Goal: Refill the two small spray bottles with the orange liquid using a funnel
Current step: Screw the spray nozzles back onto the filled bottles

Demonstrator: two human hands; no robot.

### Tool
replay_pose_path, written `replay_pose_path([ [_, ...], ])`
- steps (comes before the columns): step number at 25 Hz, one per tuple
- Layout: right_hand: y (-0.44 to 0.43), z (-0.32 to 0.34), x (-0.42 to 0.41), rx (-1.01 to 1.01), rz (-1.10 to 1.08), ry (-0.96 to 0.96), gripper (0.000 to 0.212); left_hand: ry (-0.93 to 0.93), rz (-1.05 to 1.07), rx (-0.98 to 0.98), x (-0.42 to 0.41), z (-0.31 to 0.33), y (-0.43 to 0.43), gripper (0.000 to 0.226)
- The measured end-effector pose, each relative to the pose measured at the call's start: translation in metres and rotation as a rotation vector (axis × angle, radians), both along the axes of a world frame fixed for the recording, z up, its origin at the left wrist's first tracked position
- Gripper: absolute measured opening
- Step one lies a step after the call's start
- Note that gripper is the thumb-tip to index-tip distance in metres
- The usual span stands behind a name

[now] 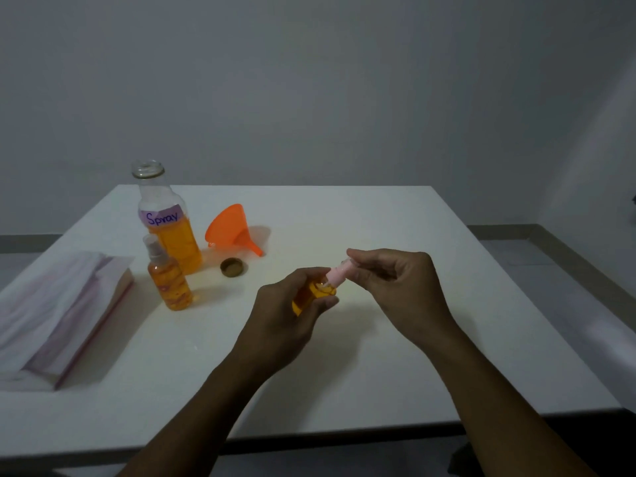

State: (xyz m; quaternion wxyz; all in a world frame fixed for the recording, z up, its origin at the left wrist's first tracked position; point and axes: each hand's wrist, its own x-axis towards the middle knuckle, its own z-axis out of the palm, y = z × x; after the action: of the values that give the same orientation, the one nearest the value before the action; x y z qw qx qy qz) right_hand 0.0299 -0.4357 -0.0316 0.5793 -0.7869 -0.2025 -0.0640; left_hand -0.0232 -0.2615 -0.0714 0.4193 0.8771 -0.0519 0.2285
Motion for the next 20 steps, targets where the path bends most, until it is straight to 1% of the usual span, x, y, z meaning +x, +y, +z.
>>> replay_pose_path([
  [2, 0.008, -0.002, -0.005, 0.016, -0.033, -0.024, 0.043, -0.005, 0.015, -0.011, -0.001, 0.003, 0.0, 0.036],
  [4, 0.016, -0.006, -0.009, 0.02, -0.062, -0.042, 0.045, -0.007, 0.024, -0.027, -0.002, 0.005, 0.003, 0.035],
  [7, 0.024, -0.005, -0.011, 0.028, -0.027, -0.038, 0.045, -0.001, 0.014, -0.015, -0.005, 0.007, 0.012, 0.036],
  [9, 0.025, -0.005, -0.009, 0.054, 0.04, -0.011, 0.042, 0.065, -0.001, -0.022, -0.006, 0.01, 0.02, 0.036],
  [11, 0.029, -0.007, -0.009, 0.039, 0.092, 0.056, 0.034, 0.155, -0.018, -0.032, -0.011, 0.014, 0.034, 0.036],
  [13, 0.032, -0.013, -0.011, -0.038, 0.12, 0.101, 0.034, 0.192, 0.014, -0.056, -0.02, 0.016, 0.054, 0.036],
  [15, 0.034, -0.023, -0.018, -0.154, 0.163, 0.048, 0.034, 0.206, 0.096, -0.153, -0.036, 0.017, 0.079, 0.035],
  [17, 0.036, -0.038, -0.029, -0.341, 0.245, -0.049, 0.032, 0.232, 0.21, -0.222, -0.055, 0.02, 0.103, 0.035],
  [20, 0.04, -0.069, -0.043, -0.645, 0.389, -0.126, 0.04, 0.212, 0.418, -0.161, -0.076, 0.017, 0.133, 0.045],
])
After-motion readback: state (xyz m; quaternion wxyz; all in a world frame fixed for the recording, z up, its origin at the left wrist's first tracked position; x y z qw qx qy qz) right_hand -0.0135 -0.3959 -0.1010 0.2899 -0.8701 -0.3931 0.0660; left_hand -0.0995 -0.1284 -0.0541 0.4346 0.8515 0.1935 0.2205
